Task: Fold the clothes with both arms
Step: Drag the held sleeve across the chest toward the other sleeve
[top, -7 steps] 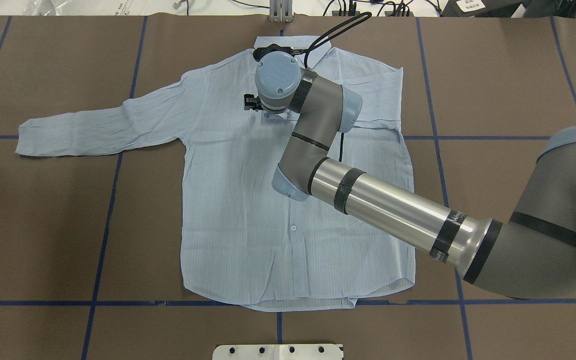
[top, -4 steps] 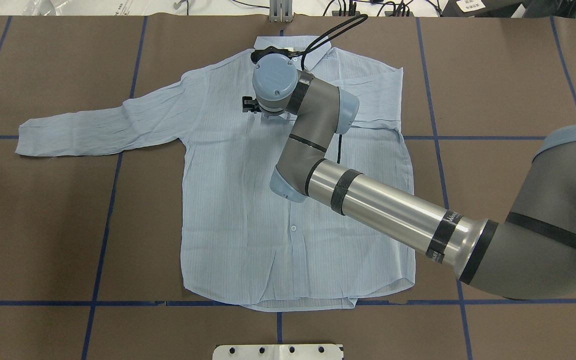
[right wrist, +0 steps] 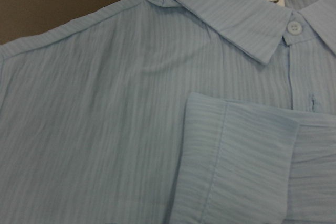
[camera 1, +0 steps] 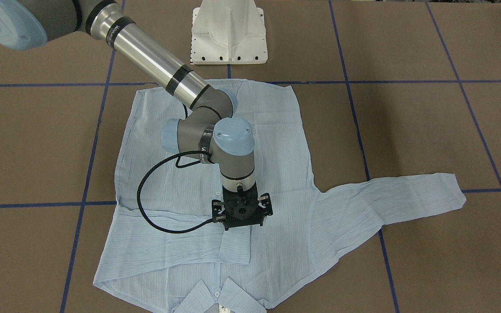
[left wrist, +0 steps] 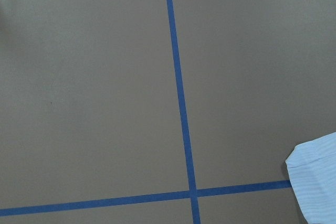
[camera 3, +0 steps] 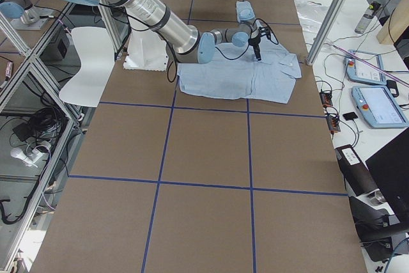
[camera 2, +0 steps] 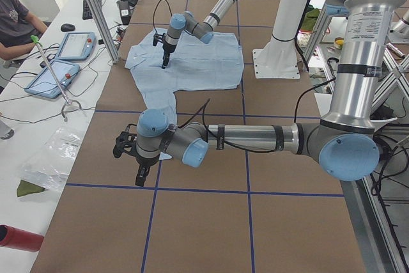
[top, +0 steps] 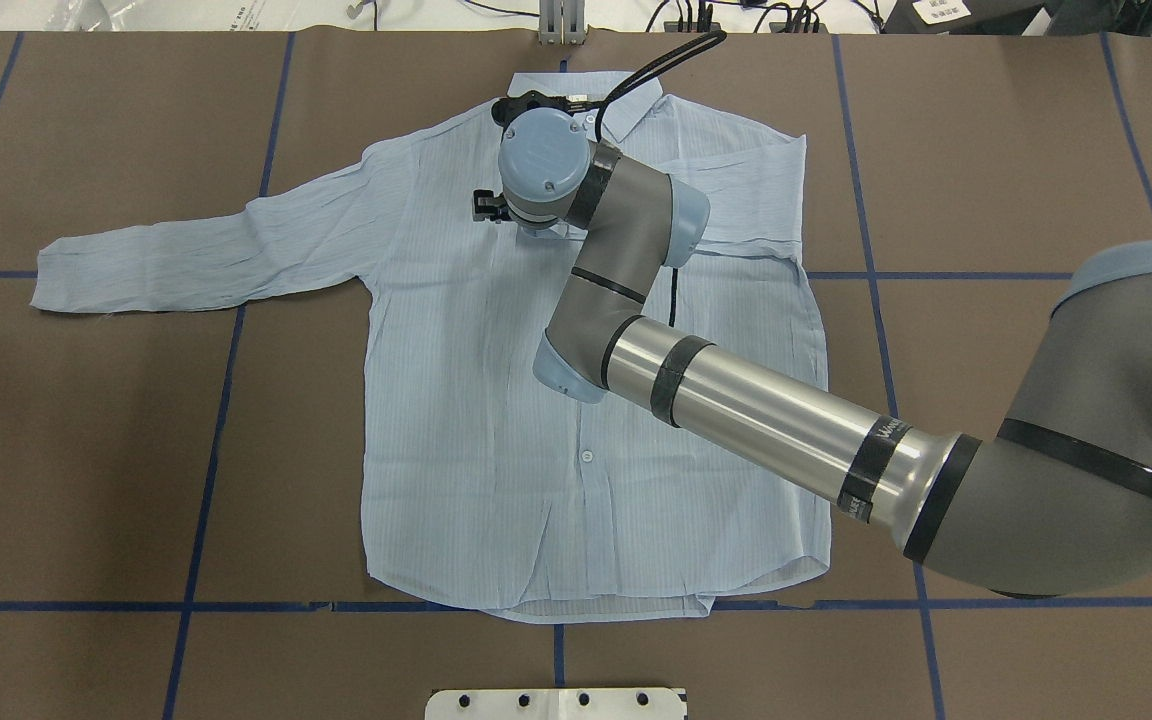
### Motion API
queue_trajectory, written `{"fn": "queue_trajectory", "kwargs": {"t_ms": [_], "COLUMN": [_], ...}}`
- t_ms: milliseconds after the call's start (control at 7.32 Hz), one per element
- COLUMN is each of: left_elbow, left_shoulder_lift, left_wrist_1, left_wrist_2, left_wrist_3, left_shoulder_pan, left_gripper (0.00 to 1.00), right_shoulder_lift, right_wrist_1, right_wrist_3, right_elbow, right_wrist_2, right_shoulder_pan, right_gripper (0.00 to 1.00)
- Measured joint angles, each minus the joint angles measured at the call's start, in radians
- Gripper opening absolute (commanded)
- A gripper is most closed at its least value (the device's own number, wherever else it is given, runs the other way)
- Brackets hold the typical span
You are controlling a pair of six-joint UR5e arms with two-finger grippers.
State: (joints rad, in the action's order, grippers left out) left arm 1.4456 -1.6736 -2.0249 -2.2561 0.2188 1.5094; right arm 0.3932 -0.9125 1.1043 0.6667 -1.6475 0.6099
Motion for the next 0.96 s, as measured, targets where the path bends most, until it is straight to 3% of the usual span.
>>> {"fn": "queue_trajectory", "kwargs": {"t_ms": [410,957], "left_elbow": [-0.007,-0.014], "left_shoulder_lift": [-0.004,-0.011], "left_wrist_1": [0.000,0.001], "left_wrist_2": [0.001,0.001], "left_wrist_3": [0.000,0.000], "left_shoulder_pan": [0.000,0.000], "left_gripper": [1.00,1.00], "right_shoulder_lift": [-0.016,-0.124], "right_wrist_1": [0.036,0.243], "right_wrist_3": [0.000,0.009], "right_elbow": [-0.008,-0.104], "right_wrist_2": [0.000,0.030], "right_shoulder_pan": [-0.015,-0.048], "right_gripper": [0.96,0.96]}}
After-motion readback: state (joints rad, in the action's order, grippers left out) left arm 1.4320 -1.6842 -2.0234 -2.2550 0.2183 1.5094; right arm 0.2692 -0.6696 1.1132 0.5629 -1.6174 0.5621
